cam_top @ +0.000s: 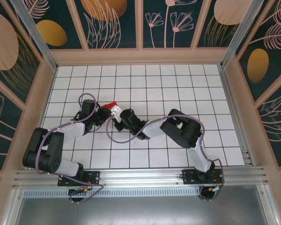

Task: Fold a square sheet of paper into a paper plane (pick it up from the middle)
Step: Fold the wing for the fifth time at the center of the table.

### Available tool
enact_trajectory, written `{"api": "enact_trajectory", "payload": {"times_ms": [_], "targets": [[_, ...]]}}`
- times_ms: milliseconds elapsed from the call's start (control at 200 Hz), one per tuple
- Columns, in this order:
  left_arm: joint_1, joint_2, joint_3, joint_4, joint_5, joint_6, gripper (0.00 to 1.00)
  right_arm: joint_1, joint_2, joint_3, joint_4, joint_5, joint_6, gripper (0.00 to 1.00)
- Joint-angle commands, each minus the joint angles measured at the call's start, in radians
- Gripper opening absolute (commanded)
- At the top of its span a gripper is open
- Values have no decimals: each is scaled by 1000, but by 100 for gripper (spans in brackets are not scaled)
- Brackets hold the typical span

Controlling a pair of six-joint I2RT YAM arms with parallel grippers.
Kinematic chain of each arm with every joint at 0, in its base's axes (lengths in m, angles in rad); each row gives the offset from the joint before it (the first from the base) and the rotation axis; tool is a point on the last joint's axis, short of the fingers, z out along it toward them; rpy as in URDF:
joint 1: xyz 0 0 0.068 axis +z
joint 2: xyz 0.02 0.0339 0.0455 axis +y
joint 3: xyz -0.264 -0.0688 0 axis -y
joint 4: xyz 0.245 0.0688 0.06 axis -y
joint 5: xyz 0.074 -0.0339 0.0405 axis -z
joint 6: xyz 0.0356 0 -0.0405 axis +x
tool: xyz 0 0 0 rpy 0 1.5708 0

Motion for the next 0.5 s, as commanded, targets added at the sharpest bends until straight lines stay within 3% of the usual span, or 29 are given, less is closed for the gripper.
{"api": "enact_trajectory", "payload": {"times_ms": [0, 250, 495], "targets": [[3, -33, 26, -20, -17, 1, 39, -18, -26, 7, -34, -76, 65, 0], [18, -74, 8, -28, -51, 15, 58, -70, -90, -41, -44, -242, 235, 0], [18, -115, -29, 10, -52, 32, 62, -133, -129, -69, -13, -405, 432, 0]]}}
